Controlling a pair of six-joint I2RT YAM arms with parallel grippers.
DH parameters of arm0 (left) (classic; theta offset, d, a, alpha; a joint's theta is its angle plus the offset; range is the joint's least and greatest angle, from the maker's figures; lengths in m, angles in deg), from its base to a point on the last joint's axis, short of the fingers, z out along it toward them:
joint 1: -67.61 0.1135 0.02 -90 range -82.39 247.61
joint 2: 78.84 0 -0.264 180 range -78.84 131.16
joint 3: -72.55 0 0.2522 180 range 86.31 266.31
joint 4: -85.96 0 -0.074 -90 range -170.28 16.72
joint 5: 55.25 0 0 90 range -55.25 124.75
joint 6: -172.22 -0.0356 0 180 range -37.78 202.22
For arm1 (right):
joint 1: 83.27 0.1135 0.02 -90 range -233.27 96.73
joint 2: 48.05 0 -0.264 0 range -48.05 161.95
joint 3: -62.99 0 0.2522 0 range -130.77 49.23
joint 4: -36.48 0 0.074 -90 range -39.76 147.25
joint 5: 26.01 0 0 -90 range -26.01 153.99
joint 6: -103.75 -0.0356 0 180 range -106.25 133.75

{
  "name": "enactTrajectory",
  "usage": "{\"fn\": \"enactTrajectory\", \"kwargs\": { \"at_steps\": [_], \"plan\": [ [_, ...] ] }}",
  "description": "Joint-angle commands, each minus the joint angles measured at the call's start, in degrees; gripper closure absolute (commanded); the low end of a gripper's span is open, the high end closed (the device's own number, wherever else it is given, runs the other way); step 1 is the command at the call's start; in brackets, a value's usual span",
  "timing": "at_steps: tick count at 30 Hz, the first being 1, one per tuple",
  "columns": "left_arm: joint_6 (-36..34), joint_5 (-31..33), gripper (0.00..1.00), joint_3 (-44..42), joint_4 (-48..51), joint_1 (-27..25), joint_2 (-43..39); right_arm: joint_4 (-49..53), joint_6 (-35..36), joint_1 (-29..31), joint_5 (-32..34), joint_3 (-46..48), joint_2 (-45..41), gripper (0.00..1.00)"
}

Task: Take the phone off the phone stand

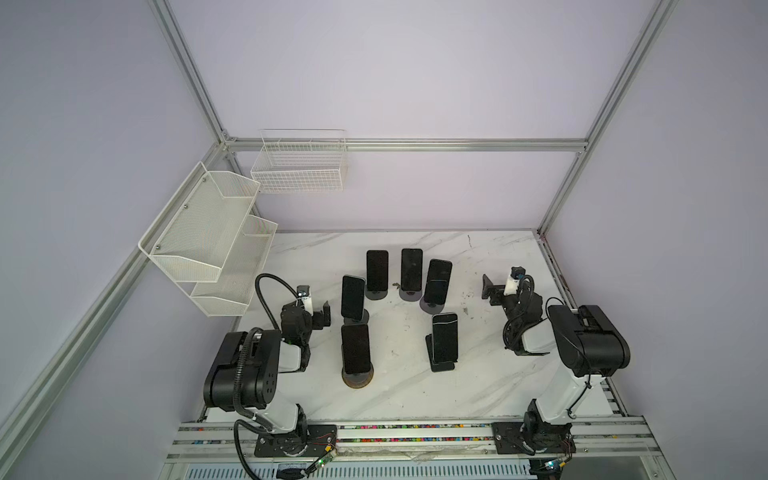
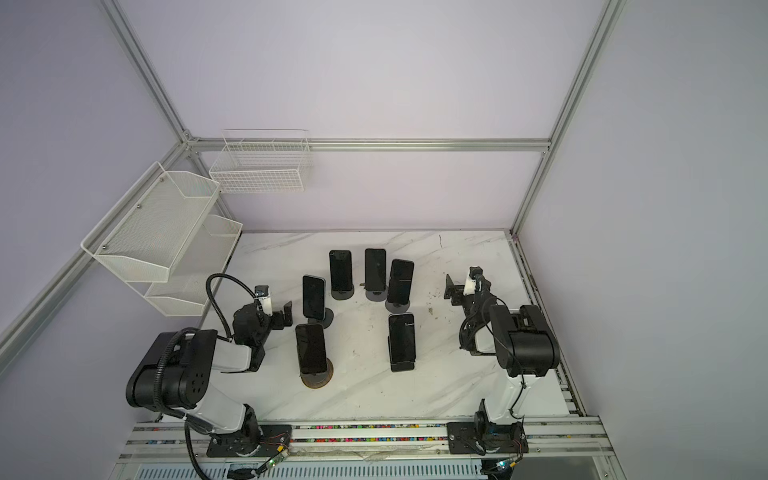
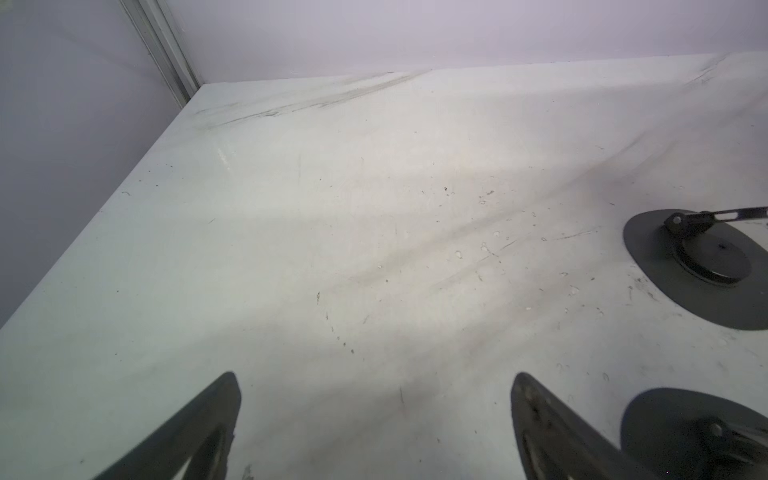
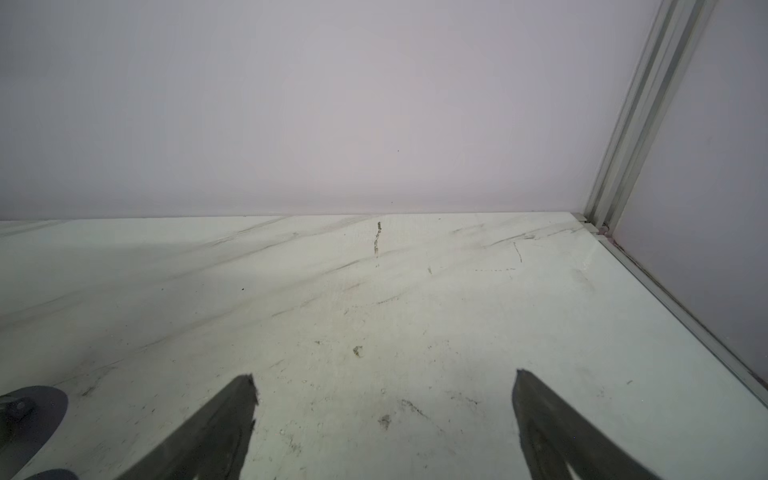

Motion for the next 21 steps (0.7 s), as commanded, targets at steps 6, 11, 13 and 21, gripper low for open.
{"fn": "enactTrajectory", "kwargs": {
  "at_steps": [6, 11, 13, 21],
  "plan": [
    [1.1, -1.0, 0.00, 3.4, -2.6, 0.0, -1.5, -1.0, 1.2, 0.2, -0.4, -0.1, -0.6, 0.03],
    [0.6, -2.0, 0.00, 1.6, -5.8, 0.0, -1.8, -1.1, 1.2, 0.2, -0.4, -0.1, -0.7, 0.03],
    [0.6, -2.0, 0.00, 2.0, -5.0, 0.0, -1.8, -1.1, 1.2, 0.2, -0.4, -0.1, -0.7, 0.03],
    [0.1, -3.5, 0.00, 0.6, -7.2, 0.0, -2.3, -1.1, 1.2, 0.2, -0.4, -0.1, -0.6, 0.03]
  ]
}}
